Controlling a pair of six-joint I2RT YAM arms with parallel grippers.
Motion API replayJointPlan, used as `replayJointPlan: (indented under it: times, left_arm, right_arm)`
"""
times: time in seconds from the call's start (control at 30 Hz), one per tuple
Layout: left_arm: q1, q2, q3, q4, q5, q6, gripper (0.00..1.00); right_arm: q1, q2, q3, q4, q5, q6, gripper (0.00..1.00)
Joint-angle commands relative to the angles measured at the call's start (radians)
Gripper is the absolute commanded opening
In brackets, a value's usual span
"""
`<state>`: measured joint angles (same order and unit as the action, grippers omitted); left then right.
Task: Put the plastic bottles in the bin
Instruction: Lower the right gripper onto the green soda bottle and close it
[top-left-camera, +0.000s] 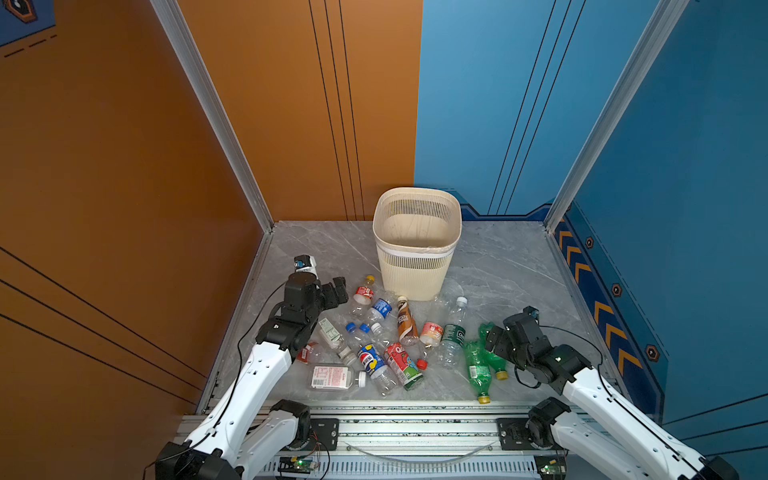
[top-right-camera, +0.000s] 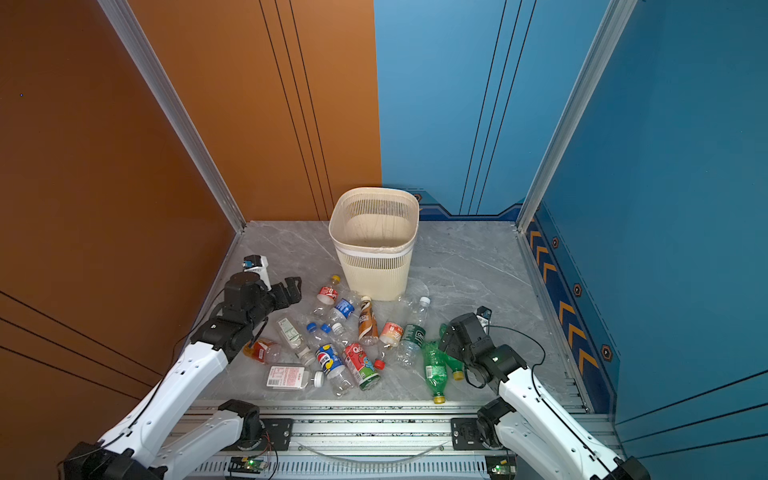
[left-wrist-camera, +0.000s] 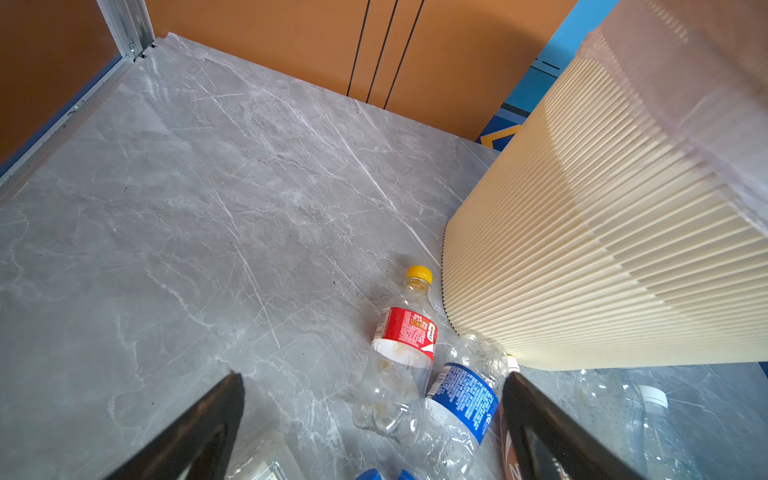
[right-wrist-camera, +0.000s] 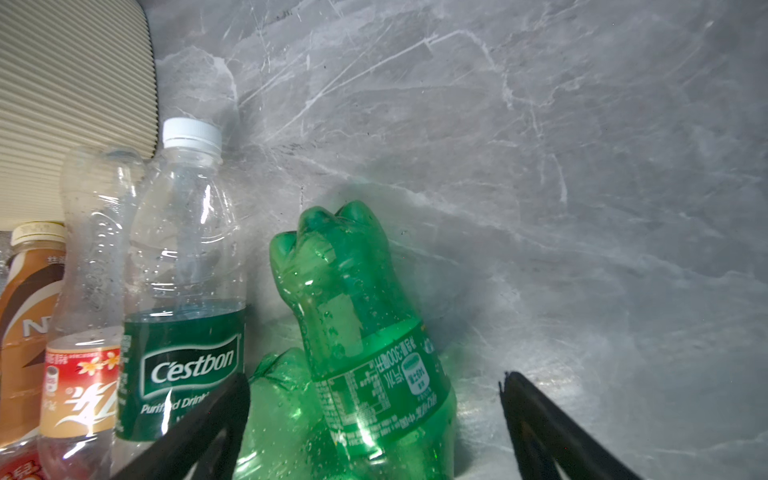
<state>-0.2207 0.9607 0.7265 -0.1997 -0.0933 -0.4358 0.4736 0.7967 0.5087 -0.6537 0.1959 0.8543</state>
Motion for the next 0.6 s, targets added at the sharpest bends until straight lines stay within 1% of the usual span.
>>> replayJointPlan:
  times: [0.0, 0.33, 0.4, 0.57]
  left_arm:
    - [0.009, 0.005, 0.018, 0.001, 0.02, -0.01, 0.98]
    - [0.017, -0.001, 0.011, 0.0, 0.029, -0.019, 0.98]
    - [0.02, 0.003, 0.011, 0.002, 0.027, -0.019, 0.98]
    - [0.023, 0.004, 0.013, -0.003, 0.032, -0.023, 0.98]
  right_arm:
    - [0.008, 0.034, -0.026, 0.011, 0.05, 0.023, 0.93]
    - [0.008, 0.141, -0.061, 0.107, 0.063, 0.032, 0.92]
    - [0.008, 0.157, -0.07, 0.127, 0.074, 0.035, 0.89]
    - [0.007, 0.178, -0.079, 0.158, 0.1, 0.04, 0.78]
